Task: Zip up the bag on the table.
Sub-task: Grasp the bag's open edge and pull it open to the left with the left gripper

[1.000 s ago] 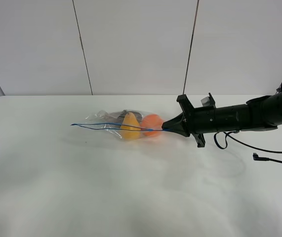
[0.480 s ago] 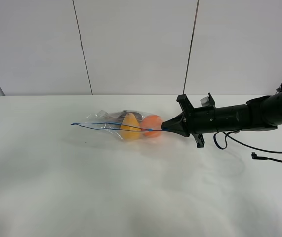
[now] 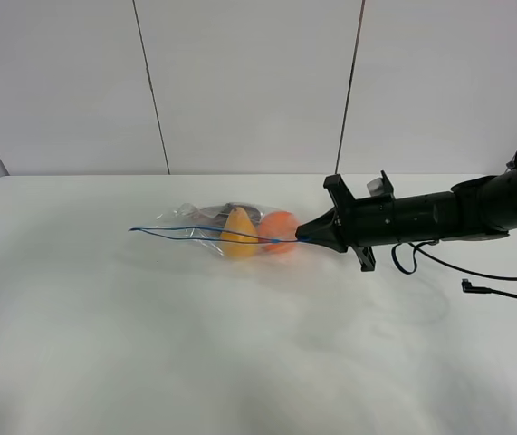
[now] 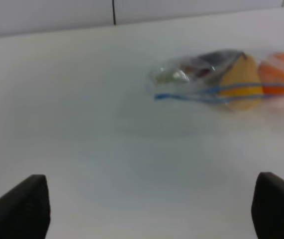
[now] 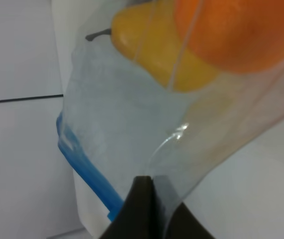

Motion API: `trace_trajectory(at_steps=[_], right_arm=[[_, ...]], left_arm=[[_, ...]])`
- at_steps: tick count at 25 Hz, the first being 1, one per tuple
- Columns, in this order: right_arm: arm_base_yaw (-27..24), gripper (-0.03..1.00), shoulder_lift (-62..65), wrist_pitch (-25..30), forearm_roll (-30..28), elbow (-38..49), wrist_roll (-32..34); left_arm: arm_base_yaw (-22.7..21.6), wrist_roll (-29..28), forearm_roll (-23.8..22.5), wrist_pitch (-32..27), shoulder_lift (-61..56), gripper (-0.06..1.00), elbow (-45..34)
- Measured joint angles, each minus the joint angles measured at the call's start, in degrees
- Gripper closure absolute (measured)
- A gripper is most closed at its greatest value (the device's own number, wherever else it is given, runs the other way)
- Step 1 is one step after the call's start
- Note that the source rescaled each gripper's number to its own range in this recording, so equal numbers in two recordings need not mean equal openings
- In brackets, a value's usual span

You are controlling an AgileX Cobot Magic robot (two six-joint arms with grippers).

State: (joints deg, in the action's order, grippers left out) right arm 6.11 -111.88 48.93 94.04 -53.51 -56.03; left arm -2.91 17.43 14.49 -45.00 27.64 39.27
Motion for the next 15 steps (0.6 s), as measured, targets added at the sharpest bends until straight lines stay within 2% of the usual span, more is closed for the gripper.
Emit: trace_trajectory(at_steps=[4, 7, 15], right_arm=[[0.00, 0.97, 0.00, 0.00, -0.43, 0.00, 0.00], [0.00, 0.97, 0.00, 0.00, -0.43, 0.00, 0.00], [0.00, 0.97, 0.00, -0.16, -0.43, 0.00, -0.05]], left_arm=[[0.00, 0.77, 0.00, 7.89, 6.66, -0.06, 0.05], [0.00, 0.80, 0.02, 11.61, 12.52, -0.06, 0.06], [1.10, 4.09, 0.20, 15.82, 25.64, -0.06, 0.06]])
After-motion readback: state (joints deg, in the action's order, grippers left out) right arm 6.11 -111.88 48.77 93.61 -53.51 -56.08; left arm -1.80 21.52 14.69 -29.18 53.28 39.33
